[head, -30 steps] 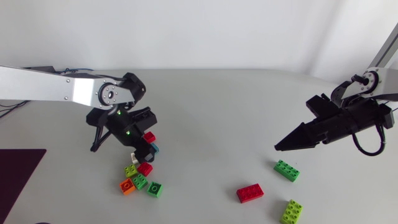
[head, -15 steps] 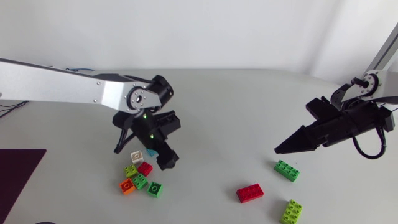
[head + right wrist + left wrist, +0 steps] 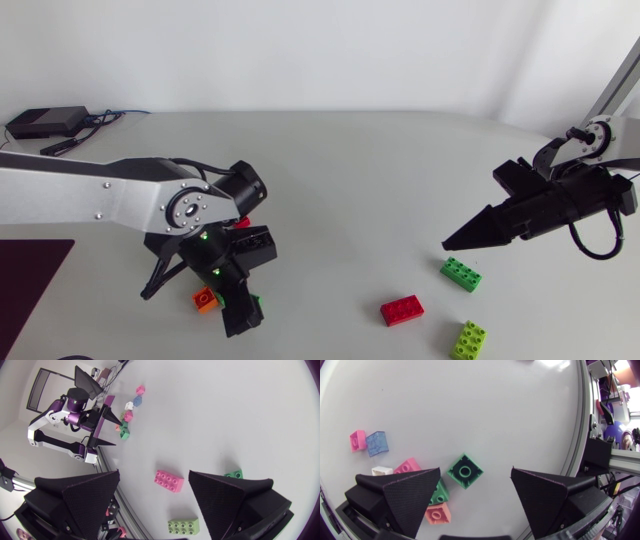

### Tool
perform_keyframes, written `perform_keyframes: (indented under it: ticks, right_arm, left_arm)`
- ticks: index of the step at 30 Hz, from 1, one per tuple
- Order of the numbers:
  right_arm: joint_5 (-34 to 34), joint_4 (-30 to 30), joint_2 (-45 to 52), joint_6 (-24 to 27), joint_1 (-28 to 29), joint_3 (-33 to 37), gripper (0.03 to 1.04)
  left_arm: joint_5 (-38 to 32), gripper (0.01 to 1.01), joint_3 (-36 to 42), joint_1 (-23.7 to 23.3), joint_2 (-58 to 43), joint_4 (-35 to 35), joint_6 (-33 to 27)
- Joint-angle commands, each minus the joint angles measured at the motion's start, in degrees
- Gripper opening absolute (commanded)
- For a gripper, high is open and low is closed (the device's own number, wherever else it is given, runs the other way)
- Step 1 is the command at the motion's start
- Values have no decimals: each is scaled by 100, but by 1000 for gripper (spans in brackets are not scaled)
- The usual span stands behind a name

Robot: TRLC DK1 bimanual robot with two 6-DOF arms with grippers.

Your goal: Sort duplo bricks by size, large to the right and small to the left

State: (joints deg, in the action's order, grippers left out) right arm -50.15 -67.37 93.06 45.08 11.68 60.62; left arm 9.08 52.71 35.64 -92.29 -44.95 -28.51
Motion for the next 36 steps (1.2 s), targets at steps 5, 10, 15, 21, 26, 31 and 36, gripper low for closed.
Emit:
perform_keyframes:
  ticks: [5,10,15,21,26,31,36]
  right_arm:
    - [-65,-83,-139,194,18,-244,992]
    - [-65,-100,-147,229,71,-235,992]
    - [-65,-100,-147,238,62,-261,992]
    - [-65,-109,-165,238,53,-270,992]
    - [-65,-109,-174,238,45,-296,992]
    - [-74,-109,-183,238,36,-323,992]
    - [-74,-109,-244,238,45,-358,992]
  left_arm:
    - [111,980,47,593,18,12,127]
    - [164,980,-41,699,-193,162,188]
    - [208,980,-85,664,-263,171,153]
    - [226,980,-182,365,-325,171,74]
    - [243,980,-261,101,-395,188,-23]
    - [270,980,-252,66,-219,162,-32]
    - [261,980,-226,22,-246,127,-76]
